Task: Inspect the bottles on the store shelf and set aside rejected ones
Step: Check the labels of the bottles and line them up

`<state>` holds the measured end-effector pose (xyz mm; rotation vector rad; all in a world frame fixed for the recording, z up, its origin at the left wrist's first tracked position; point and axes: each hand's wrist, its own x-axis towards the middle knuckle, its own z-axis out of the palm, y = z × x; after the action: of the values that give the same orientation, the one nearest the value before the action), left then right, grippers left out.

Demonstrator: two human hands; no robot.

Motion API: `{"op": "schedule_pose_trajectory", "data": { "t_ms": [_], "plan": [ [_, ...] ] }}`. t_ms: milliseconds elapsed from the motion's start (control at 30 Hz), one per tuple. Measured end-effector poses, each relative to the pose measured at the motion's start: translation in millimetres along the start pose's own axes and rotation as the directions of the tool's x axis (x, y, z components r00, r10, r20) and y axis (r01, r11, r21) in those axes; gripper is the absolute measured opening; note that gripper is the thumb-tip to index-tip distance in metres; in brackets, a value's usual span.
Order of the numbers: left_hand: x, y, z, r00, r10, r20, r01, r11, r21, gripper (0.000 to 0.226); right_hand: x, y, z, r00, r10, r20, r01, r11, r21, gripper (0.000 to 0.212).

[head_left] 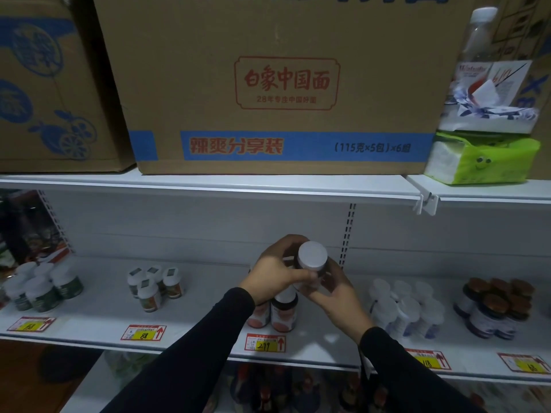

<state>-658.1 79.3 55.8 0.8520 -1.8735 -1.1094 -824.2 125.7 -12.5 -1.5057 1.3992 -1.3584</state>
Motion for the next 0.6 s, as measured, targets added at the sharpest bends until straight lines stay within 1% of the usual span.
{"op": "schedule_pose_trajectory", "data": {
  "t_ms": [200, 367, 500, 600],
  "plan": [
    [1.0, 3.1, -0.2, 1.0, -0.016, -0.019, 0.016, 0.999, -0.033, 0.05, -0.4, -3.1, -0.8, 1.0, -0.015, -0.001, 0.015, 1.0, -0.002, 0.066],
    [2.5, 5.3, -1.2, 1.0, -0.008, 0.007, 0.008, 0.999, 0.053, 0.047, -1.6, -2.2, -0.1, 0.999, -0.038, -0.013, 0.038, 0.999, -0.028, 0.063],
    [8.9, 3.2, 0.0, 0.997, -0.06, -0.057, 0.064, 0.995, 0.082, 0.042, -3.1, 3.2, -0.7, 1.0, -0.012, -0.013, 0.012, 0.999, -0.049, 0.06],
    [16.7, 2.3, 0.8, 0.988, -0.124, -0.096, 0.131, 0.989, 0.068, 0.04, -2.9, 12.2, -5.6, 0.999, 0.03, -0.038, -0.033, 0.996, -0.078, 0.074]
  ]
}}
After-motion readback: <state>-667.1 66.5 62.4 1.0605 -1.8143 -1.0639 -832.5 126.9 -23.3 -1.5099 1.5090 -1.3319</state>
